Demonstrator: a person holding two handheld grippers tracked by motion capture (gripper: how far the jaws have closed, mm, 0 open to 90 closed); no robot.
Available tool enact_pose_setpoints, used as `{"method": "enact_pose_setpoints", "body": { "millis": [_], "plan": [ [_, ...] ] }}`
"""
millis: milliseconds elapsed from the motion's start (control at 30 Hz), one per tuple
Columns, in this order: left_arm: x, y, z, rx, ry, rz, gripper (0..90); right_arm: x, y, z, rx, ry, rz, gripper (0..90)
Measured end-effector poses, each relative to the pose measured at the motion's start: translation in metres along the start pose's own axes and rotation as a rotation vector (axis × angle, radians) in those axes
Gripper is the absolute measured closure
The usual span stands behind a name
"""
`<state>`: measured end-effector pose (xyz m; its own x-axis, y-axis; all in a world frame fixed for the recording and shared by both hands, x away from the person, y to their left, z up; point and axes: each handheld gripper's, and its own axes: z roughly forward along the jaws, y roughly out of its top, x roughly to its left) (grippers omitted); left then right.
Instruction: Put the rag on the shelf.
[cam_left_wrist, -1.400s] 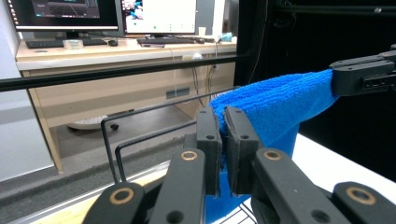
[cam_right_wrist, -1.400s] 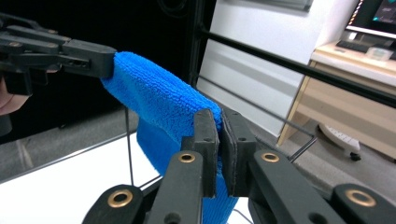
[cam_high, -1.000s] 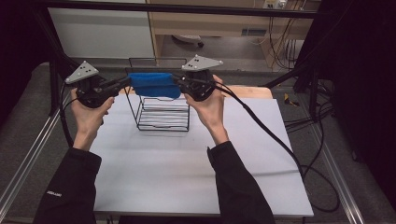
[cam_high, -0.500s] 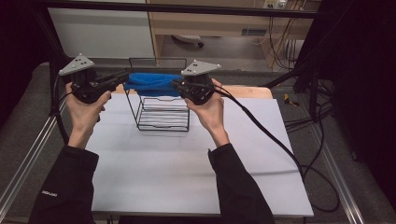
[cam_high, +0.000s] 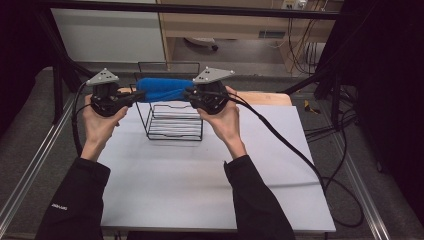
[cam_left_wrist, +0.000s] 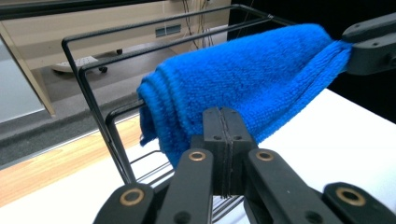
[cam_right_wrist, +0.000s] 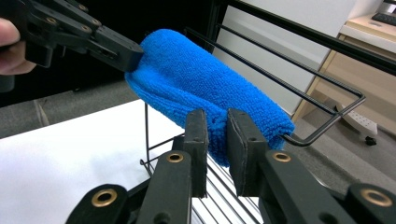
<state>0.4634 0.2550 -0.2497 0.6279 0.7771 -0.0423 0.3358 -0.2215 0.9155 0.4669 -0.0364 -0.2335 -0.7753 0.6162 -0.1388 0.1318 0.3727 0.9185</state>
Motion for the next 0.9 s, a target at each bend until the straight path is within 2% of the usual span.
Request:
{"method": "enact_pose_setpoints", "body": {
  "millis": [200,333,433,500,567,667,800,900],
  "plan": [
    [0.002,-0.005,0.005,0.011,0.01,0.003,89.8,0.0,0.001,-0.001,-0.033,0.019,0.031,71.5],
    [0.002,-0.009,0.009,0.02,0.016,0.008,89.8,0.0,0.0,0.002,-0.023,0.031,0.052,69.1],
    [0.003,-0.011,0.011,0.031,0.022,0.016,89.8,-0.001,-0.003,0.002,-0.048,0.05,0.086,66.3],
    [0.003,-0.012,0.012,0.027,0.024,0.016,89.9,-0.003,-0.006,0.003,-0.05,0.059,0.108,70.2],
    [0.003,-0.012,0.014,0.022,0.024,0.016,89.9,-0.004,-0.01,0.005,-0.032,0.073,0.125,78.1],
    [0.003,-0.014,0.016,0.026,0.026,0.021,89.8,-0.005,-0.017,0.008,-0.006,0.063,0.132,86.3],
    [0.003,-0.016,0.018,0.029,0.026,0.022,89.8,-0.009,-0.026,0.013,0.017,0.035,0.153,88.4],
    [0.004,-0.016,0.02,0.026,0.022,0.016,89.8,-0.012,-0.03,0.016,0.026,0.014,0.147,88.2]
  ]
}}
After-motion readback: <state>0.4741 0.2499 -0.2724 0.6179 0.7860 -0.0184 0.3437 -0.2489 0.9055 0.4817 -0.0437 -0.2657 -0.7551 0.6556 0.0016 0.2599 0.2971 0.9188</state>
